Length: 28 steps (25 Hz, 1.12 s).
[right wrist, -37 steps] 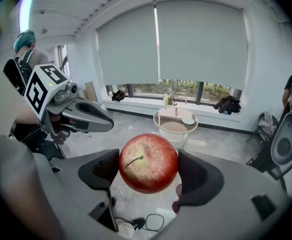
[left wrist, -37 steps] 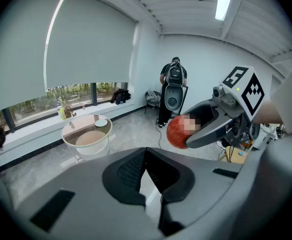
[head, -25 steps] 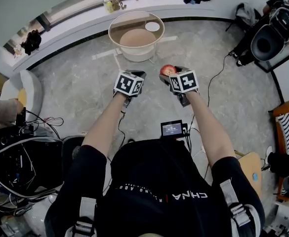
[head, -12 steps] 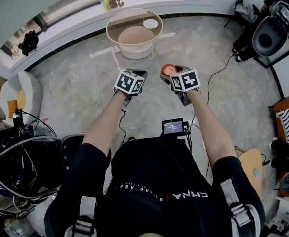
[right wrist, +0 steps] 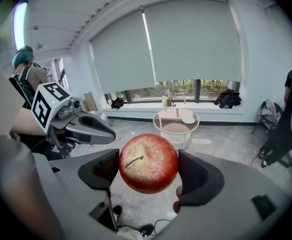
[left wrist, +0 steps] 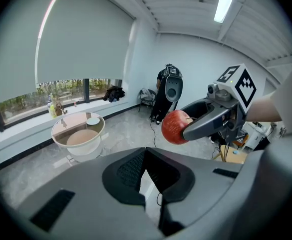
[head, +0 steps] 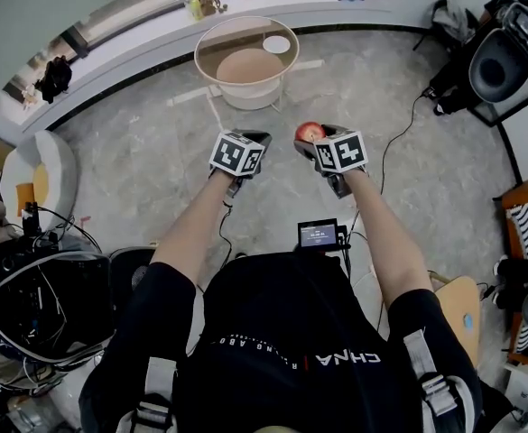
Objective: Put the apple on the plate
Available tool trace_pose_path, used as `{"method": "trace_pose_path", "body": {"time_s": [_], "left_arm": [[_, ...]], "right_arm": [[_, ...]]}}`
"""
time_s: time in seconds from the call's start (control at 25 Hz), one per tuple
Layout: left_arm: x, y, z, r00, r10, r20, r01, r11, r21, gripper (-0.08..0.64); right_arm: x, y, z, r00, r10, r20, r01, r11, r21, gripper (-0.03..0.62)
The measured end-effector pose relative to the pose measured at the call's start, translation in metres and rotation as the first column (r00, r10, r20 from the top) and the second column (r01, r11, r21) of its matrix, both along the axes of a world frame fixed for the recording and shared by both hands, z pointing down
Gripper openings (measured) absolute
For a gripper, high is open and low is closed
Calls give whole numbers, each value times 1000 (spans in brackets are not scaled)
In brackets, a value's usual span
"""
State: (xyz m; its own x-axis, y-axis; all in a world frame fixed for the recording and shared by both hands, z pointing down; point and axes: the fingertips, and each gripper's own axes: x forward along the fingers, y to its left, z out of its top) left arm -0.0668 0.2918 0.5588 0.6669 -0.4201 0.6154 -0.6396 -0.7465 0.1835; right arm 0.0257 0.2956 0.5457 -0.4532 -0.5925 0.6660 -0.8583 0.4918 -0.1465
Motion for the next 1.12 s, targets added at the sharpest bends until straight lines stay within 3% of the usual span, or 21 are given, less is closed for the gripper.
{"method": "trace_pose_path", "body": {"time_s": [0.28, 0.48, 0.64, 0.8, 0.92, 1.12], "left_arm": [[25, -20, -2, 998, -44, 44, 44, 999, 6, 17], [46, -41, -7, 994, -108, 19, 107, 994, 23, 17], [49, -54, 13, 994, -83, 68, 83, 997, 4, 17], [48, -109, 24, 995, -90, 50, 90, 996, -7, 17], [41, -155, 32, 997, -61, 43, 61, 998, 1, 17], [4, -241, 50, 998, -23, 59, 25, 999, -36, 17]], "right_arm": [[40, -17, 2, 1000, -26, 3, 26, 1000, -6, 368], [72, -38, 10, 999, -34, 6, 34, 999, -3, 368], [70, -52, 25, 998, -52, 36, 53, 998, -31, 368], [63, -101, 38, 997, -63, 53, 65, 997, -40, 368], [59, -151, 49, 999, -1, 49, 4, 998, -59, 368], [24, -231, 52, 999, 29, 28, -26, 995, -97, 368]]}}
